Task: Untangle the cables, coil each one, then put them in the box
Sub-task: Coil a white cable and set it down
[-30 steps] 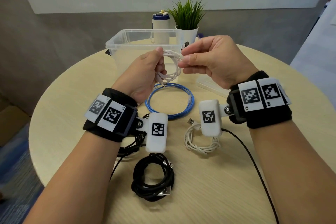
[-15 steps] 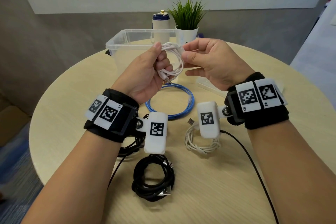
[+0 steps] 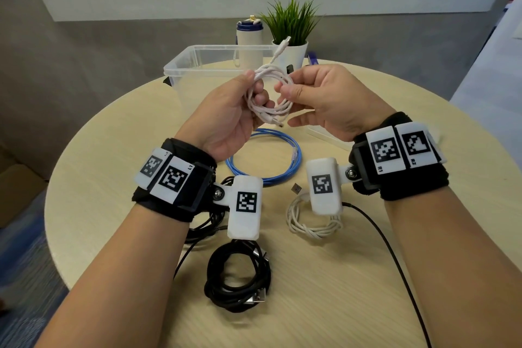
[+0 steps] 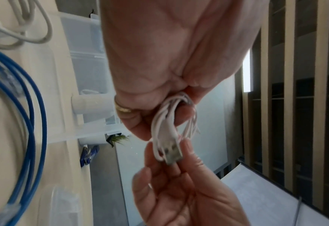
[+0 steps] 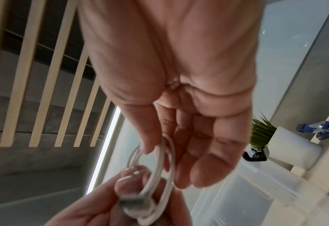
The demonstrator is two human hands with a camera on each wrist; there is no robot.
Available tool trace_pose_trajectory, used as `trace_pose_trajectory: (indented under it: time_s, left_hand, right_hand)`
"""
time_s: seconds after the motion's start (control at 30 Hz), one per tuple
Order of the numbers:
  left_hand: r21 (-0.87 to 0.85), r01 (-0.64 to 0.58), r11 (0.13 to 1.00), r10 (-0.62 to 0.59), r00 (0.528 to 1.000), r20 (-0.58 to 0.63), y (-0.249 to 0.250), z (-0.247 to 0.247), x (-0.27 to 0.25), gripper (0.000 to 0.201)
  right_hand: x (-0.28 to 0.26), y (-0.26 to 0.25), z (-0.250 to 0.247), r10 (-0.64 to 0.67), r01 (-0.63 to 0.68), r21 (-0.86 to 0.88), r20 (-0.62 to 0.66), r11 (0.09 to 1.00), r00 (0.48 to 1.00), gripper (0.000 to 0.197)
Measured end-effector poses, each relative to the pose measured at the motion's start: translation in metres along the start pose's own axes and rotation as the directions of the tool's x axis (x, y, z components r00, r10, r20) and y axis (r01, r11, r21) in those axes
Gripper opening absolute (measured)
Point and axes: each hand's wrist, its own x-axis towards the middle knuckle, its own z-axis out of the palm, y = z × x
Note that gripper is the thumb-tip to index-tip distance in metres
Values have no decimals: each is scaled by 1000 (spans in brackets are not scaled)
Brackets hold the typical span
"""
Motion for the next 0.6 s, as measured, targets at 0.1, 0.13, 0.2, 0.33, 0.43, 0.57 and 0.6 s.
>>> trace_pose_trajectory:
  time_s: [0.1,0.13,0.2,0.33,0.43,0.57,0.6]
  left_hand:
    - [160,-11,987,14,1000,-18,-2,-2,1,23]
    - [200,-19,980,22,1000,-13,-3,-3,1,19]
    - [265,-33,964,40,999,-20,-5,-5,1,13]
    - [230,-58,971,84,991,-102,-6,-6,3,7]
    - [86,-98,991,111,981,-160,-4,-7,4,7]
    - [-62,-114,991,107,987,-118,-2,-4,3,10]
    - [-74,-109,991,101,989,-110,-2,-3,3,10]
  right_hand:
    - [2,1,-2,-16,14,-42,-39,999,999,13]
    - [2,2,-2,-28,25,-86,-40,996,999,14]
    - [1,4,0,-57,48,-172,-44,984,997,15]
    - [3,3,1,-53,42,-109,-100,993,994,22]
    - [2,1,-1,13,-14,-31,-36,999,999,29]
    - [1,1,1,6,-6,3,2,1000,1000,13]
    - [2,2,2,-2,3,16,-19,1000,1000,7]
